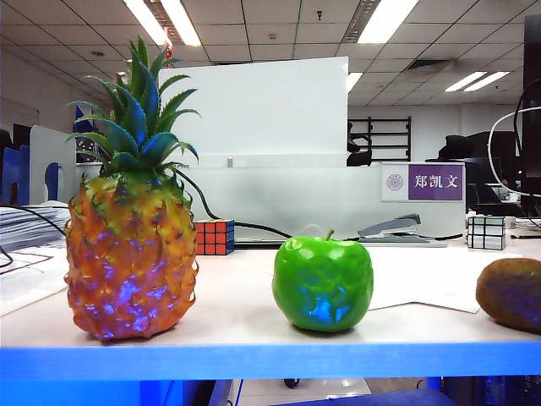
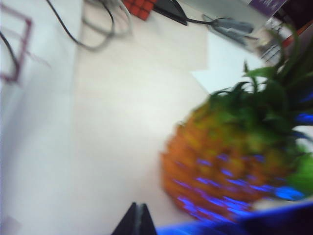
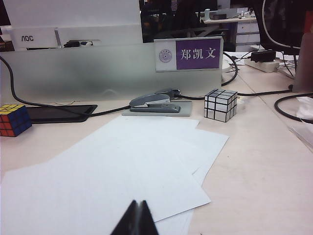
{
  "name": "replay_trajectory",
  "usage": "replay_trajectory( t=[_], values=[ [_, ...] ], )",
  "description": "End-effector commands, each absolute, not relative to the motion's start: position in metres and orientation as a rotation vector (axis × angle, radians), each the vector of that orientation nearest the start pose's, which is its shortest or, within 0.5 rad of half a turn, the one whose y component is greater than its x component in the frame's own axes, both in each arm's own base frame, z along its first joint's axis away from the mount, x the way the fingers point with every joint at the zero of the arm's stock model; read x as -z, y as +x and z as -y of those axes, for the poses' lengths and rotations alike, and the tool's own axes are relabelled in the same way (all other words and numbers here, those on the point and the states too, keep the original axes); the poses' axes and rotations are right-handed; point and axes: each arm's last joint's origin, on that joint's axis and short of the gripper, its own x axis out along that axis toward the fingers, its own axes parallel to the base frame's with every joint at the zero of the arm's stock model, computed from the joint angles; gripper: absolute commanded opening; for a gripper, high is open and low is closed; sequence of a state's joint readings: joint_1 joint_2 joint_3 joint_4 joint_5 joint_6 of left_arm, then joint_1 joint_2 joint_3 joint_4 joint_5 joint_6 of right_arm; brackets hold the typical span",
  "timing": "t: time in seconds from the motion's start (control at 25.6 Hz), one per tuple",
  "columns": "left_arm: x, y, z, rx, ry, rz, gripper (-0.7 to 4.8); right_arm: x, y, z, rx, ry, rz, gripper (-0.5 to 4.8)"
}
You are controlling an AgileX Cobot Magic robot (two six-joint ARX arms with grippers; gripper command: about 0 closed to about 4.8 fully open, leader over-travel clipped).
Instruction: Arrange all the fruits from large to small from left to right in a row.
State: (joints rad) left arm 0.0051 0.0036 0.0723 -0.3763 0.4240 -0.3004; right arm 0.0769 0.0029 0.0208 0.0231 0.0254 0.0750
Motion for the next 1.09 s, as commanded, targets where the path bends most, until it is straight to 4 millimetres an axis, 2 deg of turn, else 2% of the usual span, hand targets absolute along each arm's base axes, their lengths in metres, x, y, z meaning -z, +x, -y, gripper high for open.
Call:
replay_trajectory(
  t=[0.04,0.23,0.43,1.09],
  values=[
    [-0.1532,0.0944,0.0075,0.264,-0.192,-0.179,-0.06,-0.1750,0.0958,-0.0066,-0.054,0.081,0.053,0.00],
    [-0.1571,0.0967,0.0026,0.106,-0.067,-0.094,-0.05,-0.1749,0.0958,-0.0067,-0.055,0.081,0.051,0.00],
    [-0.1589,0.0970,-0.0005,0.003,-0.033,-0.072,-0.05,-0.1746,0.0958,-0.0067,-0.055,0.081,0.049,-0.01],
    [-0.1625,0.0972,-0.0011,-0.018,-0.034,-0.035,-0.05,-0.1746,0.0958,-0.0067,-0.055,0.081,0.048,-0.01]
  ],
)
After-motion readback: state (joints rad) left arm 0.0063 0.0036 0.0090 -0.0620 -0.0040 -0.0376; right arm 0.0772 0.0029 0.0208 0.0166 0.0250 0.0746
